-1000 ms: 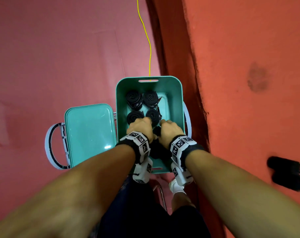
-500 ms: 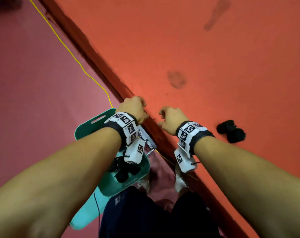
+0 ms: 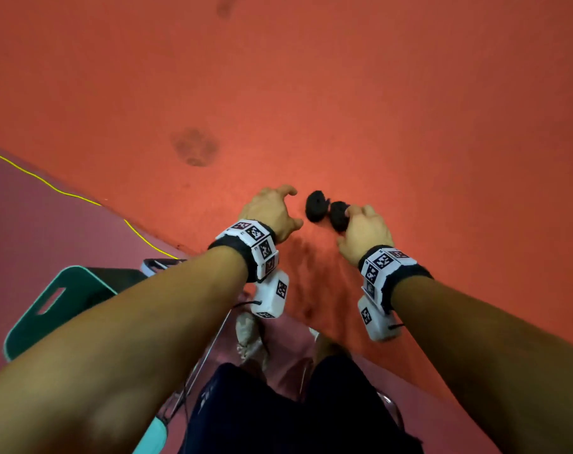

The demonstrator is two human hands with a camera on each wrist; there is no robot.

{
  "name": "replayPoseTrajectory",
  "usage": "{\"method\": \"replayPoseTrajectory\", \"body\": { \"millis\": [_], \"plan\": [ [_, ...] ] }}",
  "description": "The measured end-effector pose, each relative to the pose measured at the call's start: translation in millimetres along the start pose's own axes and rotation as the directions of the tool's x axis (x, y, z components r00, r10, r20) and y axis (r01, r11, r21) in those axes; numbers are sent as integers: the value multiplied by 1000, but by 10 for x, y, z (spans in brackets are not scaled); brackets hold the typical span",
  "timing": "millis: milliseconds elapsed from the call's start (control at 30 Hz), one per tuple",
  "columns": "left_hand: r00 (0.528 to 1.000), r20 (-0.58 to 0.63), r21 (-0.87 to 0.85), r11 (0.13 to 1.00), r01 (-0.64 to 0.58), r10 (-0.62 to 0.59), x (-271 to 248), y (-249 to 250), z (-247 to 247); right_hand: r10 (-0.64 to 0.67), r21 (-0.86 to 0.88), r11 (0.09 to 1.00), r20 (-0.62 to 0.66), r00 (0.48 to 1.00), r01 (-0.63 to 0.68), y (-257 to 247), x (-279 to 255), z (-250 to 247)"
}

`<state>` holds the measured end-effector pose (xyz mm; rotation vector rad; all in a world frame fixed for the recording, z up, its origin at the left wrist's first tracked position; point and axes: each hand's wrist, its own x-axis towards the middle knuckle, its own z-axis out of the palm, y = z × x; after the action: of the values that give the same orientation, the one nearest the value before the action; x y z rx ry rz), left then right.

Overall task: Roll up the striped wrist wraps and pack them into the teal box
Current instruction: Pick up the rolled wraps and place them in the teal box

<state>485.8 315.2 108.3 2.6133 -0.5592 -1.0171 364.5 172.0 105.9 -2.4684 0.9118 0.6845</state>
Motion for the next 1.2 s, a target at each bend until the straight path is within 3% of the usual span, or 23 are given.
{"method": "replayPoseTrajectory", "body": {
  "millis": [133,367,733,1000,1200],
  "plan": [
    [999,10,47,998,48,-48,311,339,368,33,31,999,65,997,-35,376,226,53],
    [998,45,63,997,42,-45,697,441,694,-121,34,992,78,990,119,430,615,203],
    [999,-18,-30,999,33,-34,611,252,752,-168,20,986,118,979,167,277,848,359],
    [980,-133,-123,984,130,-146,78,-220,251,-284,23,959,56,957,284,-400,454,295],
    [894,-282,-287,920,267,-348,-599,-975,-342,-413,7,910,45,909,414,-1426,0,285]
  ]
}}
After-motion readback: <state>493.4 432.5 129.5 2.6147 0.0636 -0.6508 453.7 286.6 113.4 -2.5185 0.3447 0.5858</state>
